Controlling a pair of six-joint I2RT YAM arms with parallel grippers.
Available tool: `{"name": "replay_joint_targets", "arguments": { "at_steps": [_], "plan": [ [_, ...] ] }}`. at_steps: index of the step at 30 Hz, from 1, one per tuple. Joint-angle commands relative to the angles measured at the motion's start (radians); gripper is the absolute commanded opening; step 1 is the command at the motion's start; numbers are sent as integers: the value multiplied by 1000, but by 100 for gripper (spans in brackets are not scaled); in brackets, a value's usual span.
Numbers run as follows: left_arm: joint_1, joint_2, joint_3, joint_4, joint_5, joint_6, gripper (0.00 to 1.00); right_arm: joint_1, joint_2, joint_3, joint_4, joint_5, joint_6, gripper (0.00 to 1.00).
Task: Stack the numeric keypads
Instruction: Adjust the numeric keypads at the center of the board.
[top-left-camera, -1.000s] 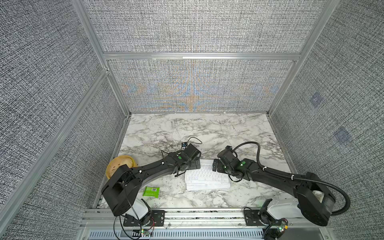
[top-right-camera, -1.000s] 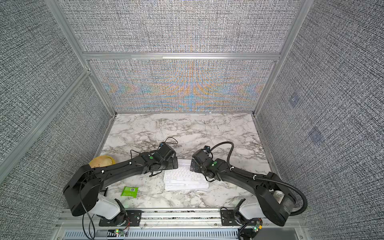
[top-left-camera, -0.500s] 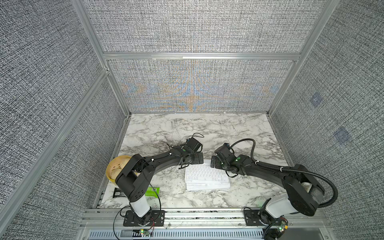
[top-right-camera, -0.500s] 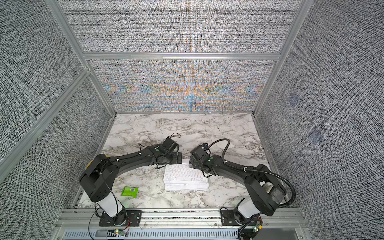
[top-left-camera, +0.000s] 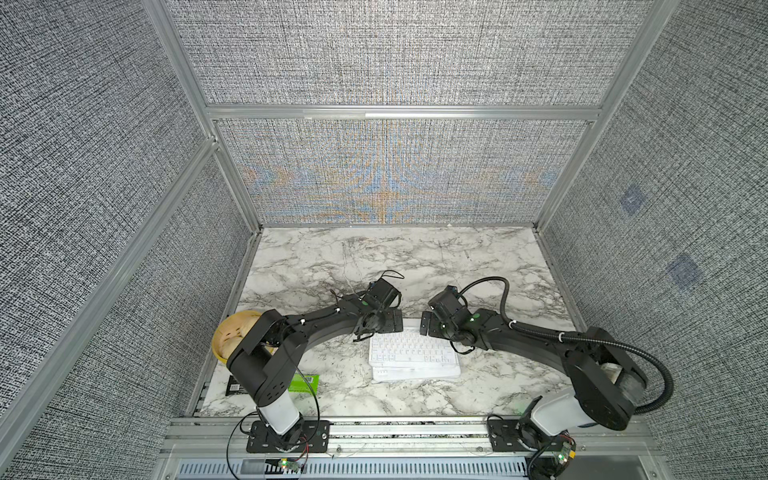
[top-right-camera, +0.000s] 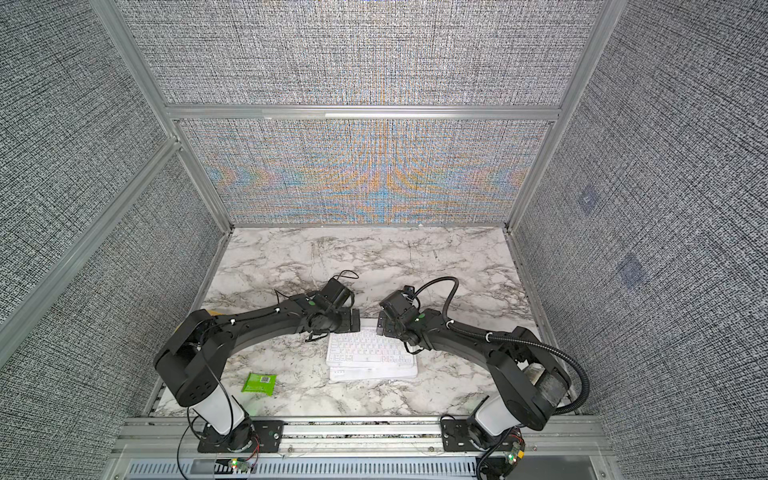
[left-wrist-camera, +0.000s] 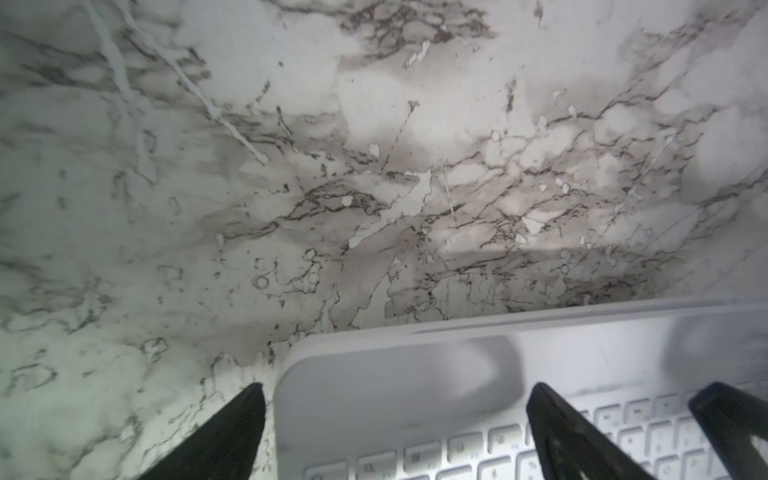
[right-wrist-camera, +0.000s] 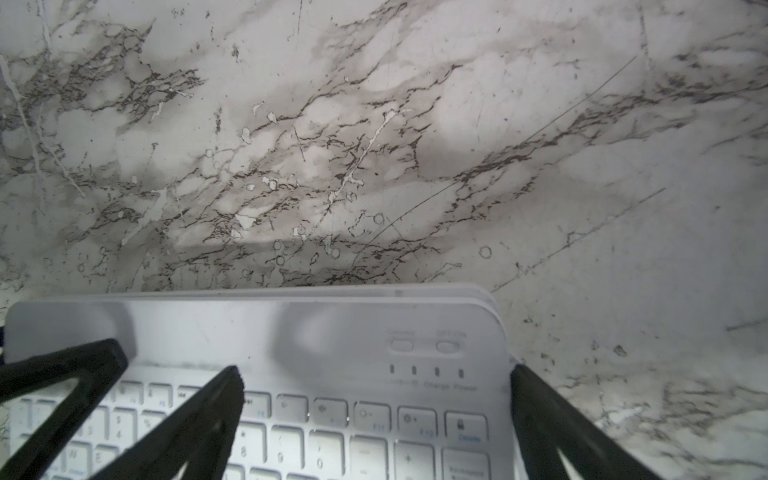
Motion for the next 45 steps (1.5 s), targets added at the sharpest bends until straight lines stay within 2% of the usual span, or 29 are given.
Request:
{"name": "replay_joint_targets", "arguments": {
  "at_steps": [1,12,21,29,38,45],
  "plan": [
    [2,9,1,44,16,-1,99,0,8,10,1,-8,-9,99],
    [2,20,21,78,95,7,99,1,32,17,33,-38,-19,99],
    [-4,-45,-4,134,156,-21,99,1,-5,17,62,-71,-44,99],
    [-32,-104,-12,85,159,-66,99,6,-9,33,30,-109,-33,99],
    [-73,-135,-65,53,110,-128,99,21,-49,17,-19,-123,-13,99],
    [-73,-118,-36,22,67,-106,99,32,-47,-3,-3,-127,-1,99]
  ]
}}
